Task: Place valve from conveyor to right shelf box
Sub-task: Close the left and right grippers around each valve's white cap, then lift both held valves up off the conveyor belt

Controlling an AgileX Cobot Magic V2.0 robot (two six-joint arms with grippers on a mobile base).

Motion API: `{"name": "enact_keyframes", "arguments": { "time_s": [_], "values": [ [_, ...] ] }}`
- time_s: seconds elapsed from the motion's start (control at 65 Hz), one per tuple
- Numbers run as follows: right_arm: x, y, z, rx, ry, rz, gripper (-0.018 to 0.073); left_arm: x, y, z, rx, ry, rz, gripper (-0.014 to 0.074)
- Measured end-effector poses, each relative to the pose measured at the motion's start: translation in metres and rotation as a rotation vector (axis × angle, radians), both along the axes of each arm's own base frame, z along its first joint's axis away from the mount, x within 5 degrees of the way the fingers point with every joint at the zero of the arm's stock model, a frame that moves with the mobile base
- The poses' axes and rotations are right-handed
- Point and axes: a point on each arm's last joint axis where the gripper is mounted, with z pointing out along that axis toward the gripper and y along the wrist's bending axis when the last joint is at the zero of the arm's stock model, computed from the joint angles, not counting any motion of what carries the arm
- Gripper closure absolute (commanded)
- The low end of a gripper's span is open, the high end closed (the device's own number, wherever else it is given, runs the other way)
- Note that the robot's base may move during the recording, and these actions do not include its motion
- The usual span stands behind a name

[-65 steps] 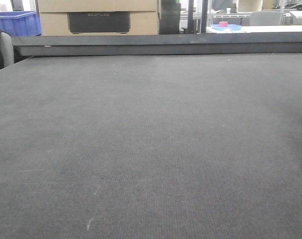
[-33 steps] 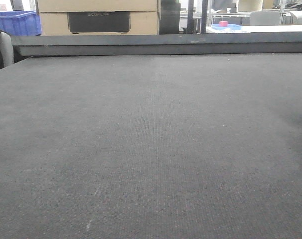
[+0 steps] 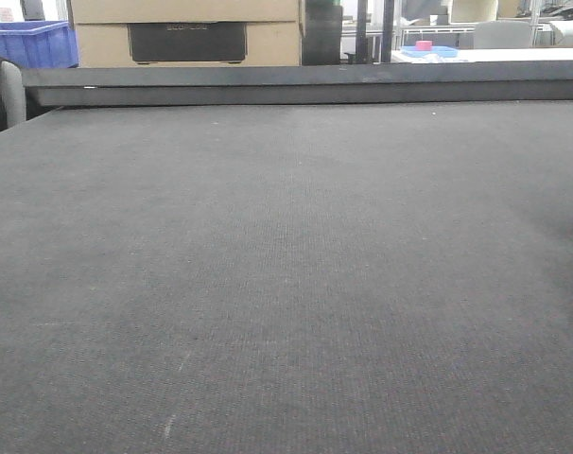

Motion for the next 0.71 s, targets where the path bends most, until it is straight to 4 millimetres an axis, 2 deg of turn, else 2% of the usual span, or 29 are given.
{"name": "enact_keyframes", "arguments": {
  "time_s": [0.092, 0.307, 0.384, 0.477, 0.707],
  "values": [
    [-0.005, 0.001, 0.006, 0.000, -0.007, 0.001, 0.0718, 0.008, 0.003, 0.001, 0.015, 0.009, -0.028, 0.0596],
    [-0.021, 0.002, 0.032, -0.006, -0.099, 0.001, 0.0719, 0.024, 0.006, -0.014, 0.038, 0.078, -0.056, 0.0188],
    [-0.024, 0.002, 0.037, -0.008, -0.119, 0.001, 0.0721, 0.029, 0.008, -0.021, 0.054, 0.102, -0.058, 0.0104],
    [-0.026, 0.003, 0.039, -0.007, -0.129, 0.001, 0.0721, 0.036, 0.009, -0.029, 0.061, 0.122, -0.062, 0.0062],
    [-0.026, 0.003, 0.039, -0.007, -0.128, 0.001, 0.0721, 0.055, 0.011, -0.060, 0.054, 0.231, -0.074, 0.0092]
  ]
}}
